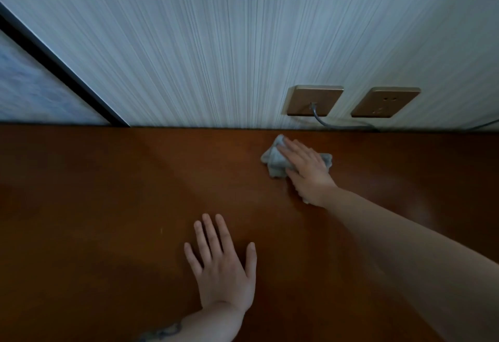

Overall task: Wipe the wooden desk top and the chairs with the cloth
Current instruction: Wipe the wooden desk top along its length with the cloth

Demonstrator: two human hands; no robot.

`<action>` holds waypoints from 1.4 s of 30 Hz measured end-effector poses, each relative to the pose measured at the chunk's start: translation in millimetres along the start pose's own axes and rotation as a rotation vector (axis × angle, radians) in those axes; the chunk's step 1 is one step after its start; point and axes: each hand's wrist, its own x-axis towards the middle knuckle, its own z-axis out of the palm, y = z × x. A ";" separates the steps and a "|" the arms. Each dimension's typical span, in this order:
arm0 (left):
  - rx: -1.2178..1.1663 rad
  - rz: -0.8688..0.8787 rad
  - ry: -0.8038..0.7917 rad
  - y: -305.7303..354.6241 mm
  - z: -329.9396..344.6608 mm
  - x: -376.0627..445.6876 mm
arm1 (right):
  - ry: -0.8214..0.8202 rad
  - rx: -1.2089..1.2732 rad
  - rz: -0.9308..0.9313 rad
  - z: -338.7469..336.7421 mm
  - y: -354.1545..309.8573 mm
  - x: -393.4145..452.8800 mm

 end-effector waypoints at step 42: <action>-0.684 0.186 -0.165 -255.8 -43.8 -12.7 | 0.065 0.255 -0.128 194.4 -338.5 -198.5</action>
